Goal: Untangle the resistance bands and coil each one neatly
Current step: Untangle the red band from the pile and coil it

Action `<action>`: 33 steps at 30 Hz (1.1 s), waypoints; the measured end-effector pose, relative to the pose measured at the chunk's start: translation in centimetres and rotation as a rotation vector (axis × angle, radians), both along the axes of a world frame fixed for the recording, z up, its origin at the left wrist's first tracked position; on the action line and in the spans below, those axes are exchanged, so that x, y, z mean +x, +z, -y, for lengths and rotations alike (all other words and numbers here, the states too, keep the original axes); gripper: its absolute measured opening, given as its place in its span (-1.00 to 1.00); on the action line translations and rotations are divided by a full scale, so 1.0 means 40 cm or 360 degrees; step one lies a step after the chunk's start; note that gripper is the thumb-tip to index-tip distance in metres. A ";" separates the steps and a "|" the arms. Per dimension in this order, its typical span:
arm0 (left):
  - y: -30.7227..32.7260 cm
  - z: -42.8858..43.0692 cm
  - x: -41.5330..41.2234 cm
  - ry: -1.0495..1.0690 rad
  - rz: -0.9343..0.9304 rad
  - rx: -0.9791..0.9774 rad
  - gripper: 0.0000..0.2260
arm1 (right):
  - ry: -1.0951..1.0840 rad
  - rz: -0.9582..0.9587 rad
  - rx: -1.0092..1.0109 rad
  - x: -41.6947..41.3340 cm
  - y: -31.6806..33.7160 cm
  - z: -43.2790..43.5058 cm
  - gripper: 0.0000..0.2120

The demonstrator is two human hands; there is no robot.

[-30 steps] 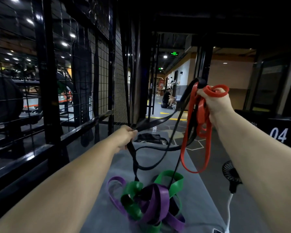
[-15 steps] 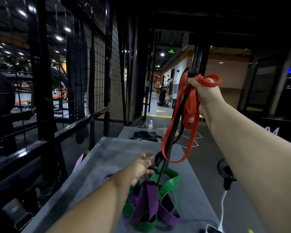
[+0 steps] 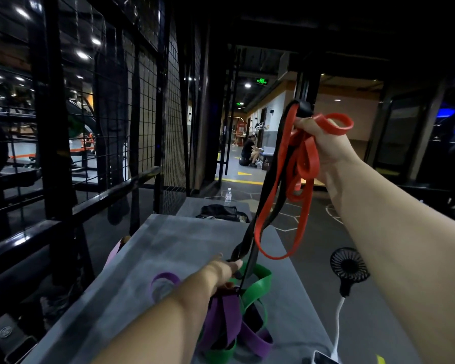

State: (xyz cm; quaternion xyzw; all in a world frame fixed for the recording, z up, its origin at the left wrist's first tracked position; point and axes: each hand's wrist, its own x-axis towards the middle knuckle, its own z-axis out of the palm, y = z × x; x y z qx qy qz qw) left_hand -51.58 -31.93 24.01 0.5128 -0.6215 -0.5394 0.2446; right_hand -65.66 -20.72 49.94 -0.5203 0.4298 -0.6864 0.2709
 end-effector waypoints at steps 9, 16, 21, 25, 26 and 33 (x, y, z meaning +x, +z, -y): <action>0.080 -0.006 -0.012 0.0054 -0.0118 -0.0310 -0.90 | -0.0224 -0.0146 0.0110 -0.052 -0.024 -0.003 -0.78; 0.314 0.007 0.070 0.0204 -0.0308 -0.0433 -0.81 | -0.0359 -0.0409 0.0597 -0.083 -0.142 0.029 -0.61; 0.444 -0.021 0.103 0.0221 -0.0667 -0.0298 -0.87 | -0.0078 -0.0626 0.0714 -0.048 -0.204 0.017 -0.86; 0.462 -0.002 0.126 0.0333 -0.0669 -0.0377 -0.83 | 0.0132 -0.0580 0.0614 -0.041 -0.218 0.012 -0.70; 0.453 0.003 0.133 0.0327 -0.0551 -0.0448 -0.83 | 0.0147 -0.0539 0.0560 -0.042 -0.218 0.016 -0.68; 0.287 0.001 0.133 0.0039 0.0426 -0.0657 -0.70 | 0.0311 -0.0153 0.0223 -0.032 -0.185 0.004 -0.89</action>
